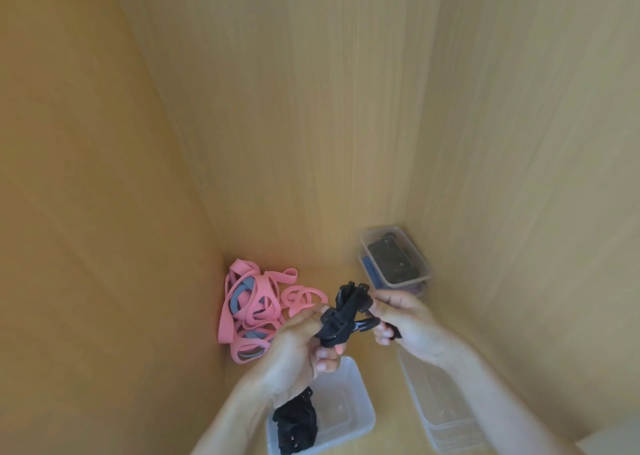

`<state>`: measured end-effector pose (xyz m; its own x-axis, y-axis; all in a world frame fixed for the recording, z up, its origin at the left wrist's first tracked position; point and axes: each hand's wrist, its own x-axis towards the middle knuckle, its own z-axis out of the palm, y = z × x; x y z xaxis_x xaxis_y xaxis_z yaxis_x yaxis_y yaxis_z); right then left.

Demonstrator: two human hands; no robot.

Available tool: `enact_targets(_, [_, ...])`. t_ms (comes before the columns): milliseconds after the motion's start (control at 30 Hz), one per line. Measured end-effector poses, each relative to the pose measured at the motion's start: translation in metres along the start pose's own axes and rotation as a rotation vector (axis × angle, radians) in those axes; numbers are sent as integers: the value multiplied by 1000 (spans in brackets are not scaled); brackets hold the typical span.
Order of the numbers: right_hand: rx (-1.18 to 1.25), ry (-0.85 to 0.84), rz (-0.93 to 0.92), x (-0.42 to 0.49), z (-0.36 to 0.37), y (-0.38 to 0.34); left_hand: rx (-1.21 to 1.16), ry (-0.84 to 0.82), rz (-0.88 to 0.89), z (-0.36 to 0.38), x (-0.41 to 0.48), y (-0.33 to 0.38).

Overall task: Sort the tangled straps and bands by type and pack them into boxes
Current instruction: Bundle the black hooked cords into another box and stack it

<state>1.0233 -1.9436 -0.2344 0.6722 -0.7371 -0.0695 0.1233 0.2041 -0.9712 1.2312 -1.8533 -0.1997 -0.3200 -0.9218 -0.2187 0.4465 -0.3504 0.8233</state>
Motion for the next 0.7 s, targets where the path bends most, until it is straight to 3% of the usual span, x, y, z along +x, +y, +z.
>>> enact_targets(100, [-15, 159, -26, -8, 29, 19, -86, 60, 49, 2, 3, -8])
enact_targets(267, [-416, 339, -31, -20, 74, 40, -31, 261, 130, 5, 11, -16])
enact_targets(500, [-905, 482, 145, -29, 91, 14, 543, 406, 163, 0, 10, -22])
enact_targets(700, [-1149, 554, 189, -34, 92, -12, 1068, 299, 261, -3, 11, -23])
